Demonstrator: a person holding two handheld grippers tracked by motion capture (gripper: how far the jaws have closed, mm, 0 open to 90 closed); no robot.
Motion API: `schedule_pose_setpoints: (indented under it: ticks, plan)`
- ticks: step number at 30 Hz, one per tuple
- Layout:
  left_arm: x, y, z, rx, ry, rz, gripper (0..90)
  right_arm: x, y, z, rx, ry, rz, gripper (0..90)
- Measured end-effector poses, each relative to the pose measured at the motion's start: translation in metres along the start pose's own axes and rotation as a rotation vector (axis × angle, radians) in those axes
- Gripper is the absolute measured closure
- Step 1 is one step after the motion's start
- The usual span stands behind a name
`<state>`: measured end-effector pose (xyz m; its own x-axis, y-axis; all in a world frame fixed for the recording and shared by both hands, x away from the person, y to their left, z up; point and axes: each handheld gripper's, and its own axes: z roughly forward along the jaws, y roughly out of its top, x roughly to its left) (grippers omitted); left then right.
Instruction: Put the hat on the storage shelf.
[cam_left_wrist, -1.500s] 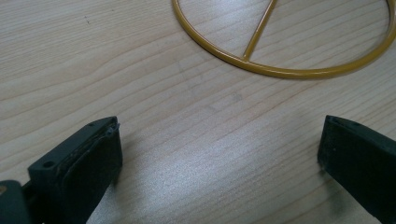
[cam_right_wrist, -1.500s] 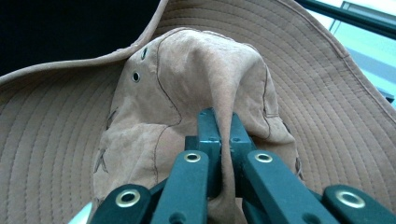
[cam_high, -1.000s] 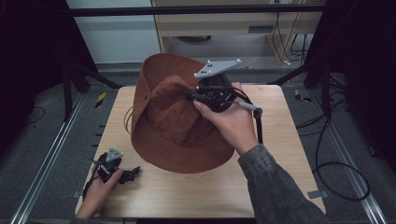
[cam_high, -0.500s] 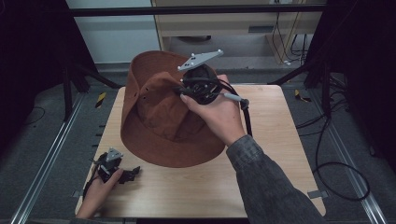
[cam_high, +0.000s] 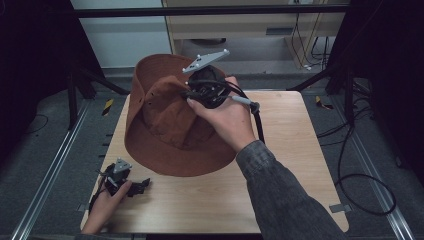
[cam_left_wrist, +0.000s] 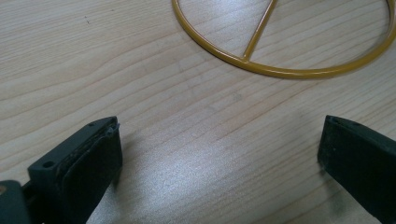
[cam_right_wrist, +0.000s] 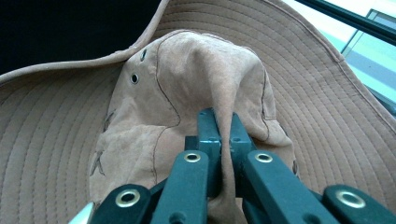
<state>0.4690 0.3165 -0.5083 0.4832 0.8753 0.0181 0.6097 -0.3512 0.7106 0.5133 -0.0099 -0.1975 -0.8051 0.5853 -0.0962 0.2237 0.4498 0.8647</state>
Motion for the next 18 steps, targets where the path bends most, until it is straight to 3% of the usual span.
schedule_pose_setpoints:
  ticks: [18]
  plan:
    - [0.0, 0.0, 0.0, 0.0, -0.001, 0.001, 0.0, 0.0, 0.017, 0.016, 0.014, 0.003, -0.01, 89.0]
